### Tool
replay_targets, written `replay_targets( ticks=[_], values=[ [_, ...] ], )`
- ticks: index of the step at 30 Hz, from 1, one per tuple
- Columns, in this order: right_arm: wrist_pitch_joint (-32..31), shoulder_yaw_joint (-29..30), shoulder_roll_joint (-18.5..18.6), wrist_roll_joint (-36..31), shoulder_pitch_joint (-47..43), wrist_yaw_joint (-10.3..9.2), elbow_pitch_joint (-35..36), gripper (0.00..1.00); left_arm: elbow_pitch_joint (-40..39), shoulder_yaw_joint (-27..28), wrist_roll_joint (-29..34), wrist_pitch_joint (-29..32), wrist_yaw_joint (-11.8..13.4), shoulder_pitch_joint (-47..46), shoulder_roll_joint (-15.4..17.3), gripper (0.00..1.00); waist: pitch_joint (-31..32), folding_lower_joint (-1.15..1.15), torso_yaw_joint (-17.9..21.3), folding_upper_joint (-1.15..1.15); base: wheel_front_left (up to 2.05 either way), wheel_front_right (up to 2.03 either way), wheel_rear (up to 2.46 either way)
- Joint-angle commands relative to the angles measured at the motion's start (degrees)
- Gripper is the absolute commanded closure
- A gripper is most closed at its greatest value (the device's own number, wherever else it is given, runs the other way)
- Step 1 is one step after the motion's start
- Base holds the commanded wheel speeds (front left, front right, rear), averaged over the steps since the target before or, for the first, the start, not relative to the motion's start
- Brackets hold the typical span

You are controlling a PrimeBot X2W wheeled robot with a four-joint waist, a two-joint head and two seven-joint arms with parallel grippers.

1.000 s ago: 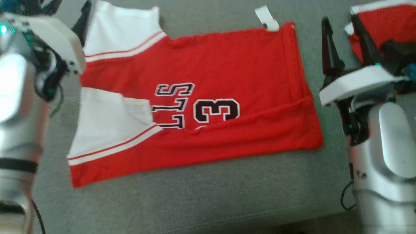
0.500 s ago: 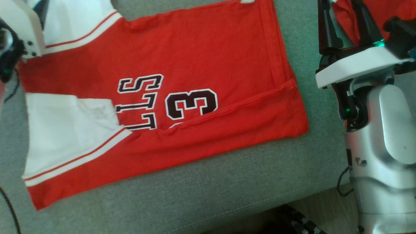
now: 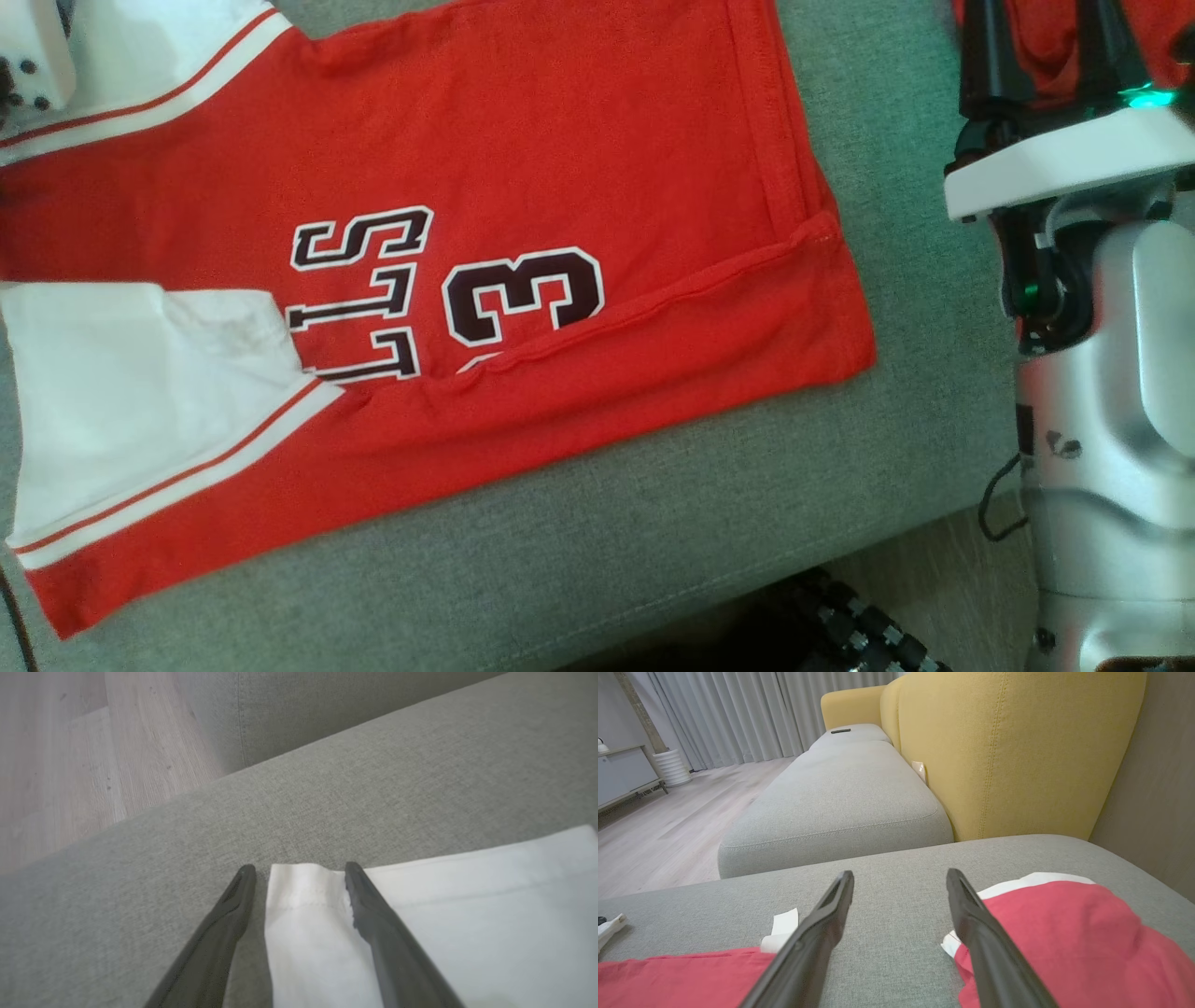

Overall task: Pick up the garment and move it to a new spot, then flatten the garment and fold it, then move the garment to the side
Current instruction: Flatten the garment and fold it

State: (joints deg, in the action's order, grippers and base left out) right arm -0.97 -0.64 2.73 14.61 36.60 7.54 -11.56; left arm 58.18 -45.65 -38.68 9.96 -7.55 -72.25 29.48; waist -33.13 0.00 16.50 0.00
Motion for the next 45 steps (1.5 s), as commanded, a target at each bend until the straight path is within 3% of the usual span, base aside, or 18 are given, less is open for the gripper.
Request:
replay_targets(
  ticks=[1,2,5,9,13,22,32,45],
  values=[
    [0.26,-0.3,0.15,-0.11,0.45,-0.05,2.54,0.0,-0.17,0.18,-1.05,1.73,0.07,-0.97,2.48,0.79,-0.01,0.0,-0.07,0.0,0.0,0.0,0.0],
    [0.16,-0.13,0.15,-0.22,0.48,-0.05,2.64,0.0,-0.46,-0.47,-1.91,2.5,0.07,-0.95,2.51,1.0,0.01,0.0,-0.16,0.0,0.0,0.0,0.0],
    [-0.18,0.82,0.15,-0.88,0.6,-0.05,2.94,0.0,-1.61,-2.15,-3.43,1.95,0.07,-1.36,2.83,1.0,0.26,0.0,-0.89,0.0,0.0,0.0,0.0],
    [-0.72,2.23,0.15,-2.2,0.58,-0.05,3.12,0.0,-1.9,-3.26,-3.62,-3.76,0.07,-2.57,2.77,1.0,1.25,0.0,-2.42,0.0,0.0,0.0,0.0],
    [-1.7,3.86,0.15,-3.26,0.35,-0.05,2.81,0.0,-1.4,-3.61,-2.81,-11.87,0.07,-3.65,1.07,1.0,3.06,0.0,-4.76,0.0,0.0,0.0,0.0],
    [-5.96,4.83,1.82,-4.9,0.75,-0.05,-0.51,0.0,-0.98,-3.75,-1.78,-22.7,0.24,-3.08,-3.48,1.0,6.66,0.0,-10.49,0.0,0.0,0.0,0.0],
    [-10.82,-0.28,8.64,-0.55,4.15,-0.05,-11.01,0.0,-7.86,-5.49,0.56,-24.79,0.18,0.34,-5.98,1.0,7.6,0.0,-15.77,0.0,0.0,0.0,0.0],
    [-15.33,-11.62,14.56,11.39,12.01,-0.05,-22.54,0.0,-12.79,-7.77,1.25,-24.31,0.14,0.24,-6.92,1.0,4.96,0.0,-18.16,0.0,0.0,0.0,0.0]
  ],
)
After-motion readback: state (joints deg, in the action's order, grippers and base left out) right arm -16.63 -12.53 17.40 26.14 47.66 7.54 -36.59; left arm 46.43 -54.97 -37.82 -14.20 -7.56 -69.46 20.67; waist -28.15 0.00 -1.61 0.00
